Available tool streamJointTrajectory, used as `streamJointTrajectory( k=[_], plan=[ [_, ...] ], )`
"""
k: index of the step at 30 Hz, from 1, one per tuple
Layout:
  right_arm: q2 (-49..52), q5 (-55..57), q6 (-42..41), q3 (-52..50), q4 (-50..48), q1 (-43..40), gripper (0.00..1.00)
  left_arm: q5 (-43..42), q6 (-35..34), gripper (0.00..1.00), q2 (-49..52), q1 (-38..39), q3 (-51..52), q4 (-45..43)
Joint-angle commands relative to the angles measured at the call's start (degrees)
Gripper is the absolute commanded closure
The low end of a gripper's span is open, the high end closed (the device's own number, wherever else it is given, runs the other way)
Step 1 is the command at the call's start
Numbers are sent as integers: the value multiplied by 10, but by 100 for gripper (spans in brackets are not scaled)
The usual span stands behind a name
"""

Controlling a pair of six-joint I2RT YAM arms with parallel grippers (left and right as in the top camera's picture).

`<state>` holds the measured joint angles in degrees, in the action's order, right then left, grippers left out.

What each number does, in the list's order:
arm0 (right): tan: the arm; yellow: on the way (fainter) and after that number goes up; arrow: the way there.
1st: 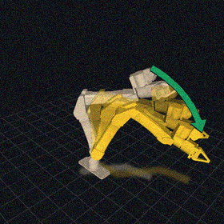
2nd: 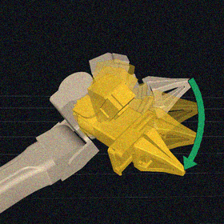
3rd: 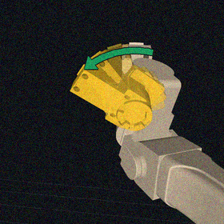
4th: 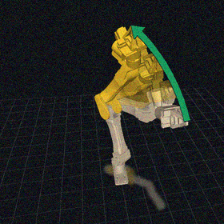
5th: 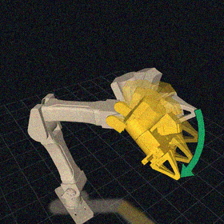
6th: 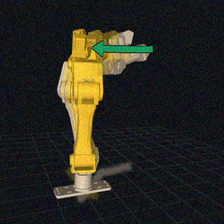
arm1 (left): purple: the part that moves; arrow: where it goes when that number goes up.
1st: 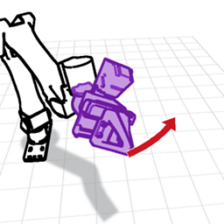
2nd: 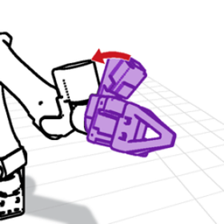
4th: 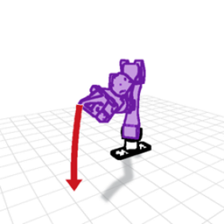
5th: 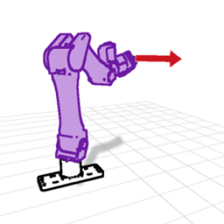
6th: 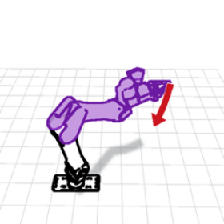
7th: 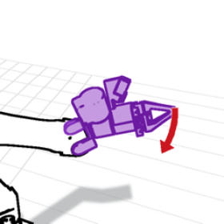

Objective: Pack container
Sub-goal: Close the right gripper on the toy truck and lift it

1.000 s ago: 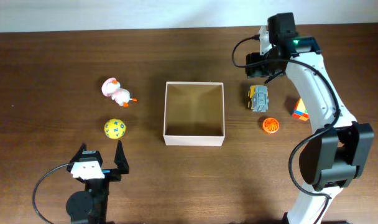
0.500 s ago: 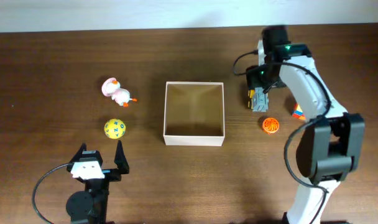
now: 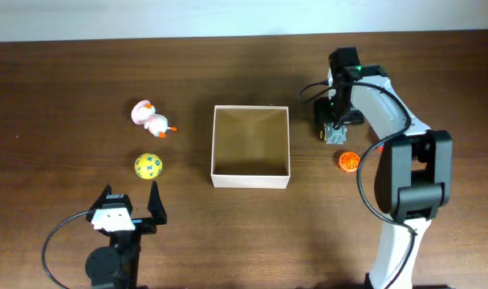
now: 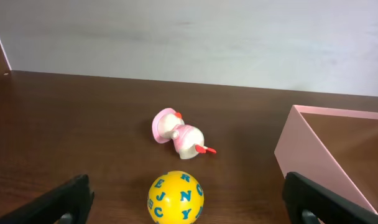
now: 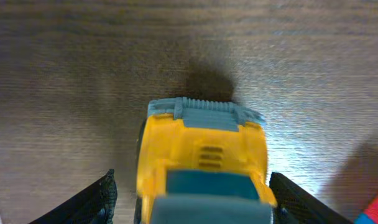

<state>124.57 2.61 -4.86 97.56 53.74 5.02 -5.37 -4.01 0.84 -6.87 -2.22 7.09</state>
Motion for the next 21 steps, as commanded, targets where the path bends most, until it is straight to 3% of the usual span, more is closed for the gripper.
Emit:
streamJointTrajectory(
  k=[1, 7, 11, 21],
  plan=[
    [28, 11, -21, -3, -2, -2, 27, 2, 11, 1, -5, 1, 4, -2],
    [42, 11, -35, -3, -2, -2, 28, 2, 11, 1, -5, 1, 4, -2],
    [42, 11, -47, -3, -4, -3, 41, 2, 11, 1, -5, 1, 4, -2],
    [42, 11, -47, -3, -6, -3, 53, 2, 11, 1, -5, 1, 4, -2]
  ],
)
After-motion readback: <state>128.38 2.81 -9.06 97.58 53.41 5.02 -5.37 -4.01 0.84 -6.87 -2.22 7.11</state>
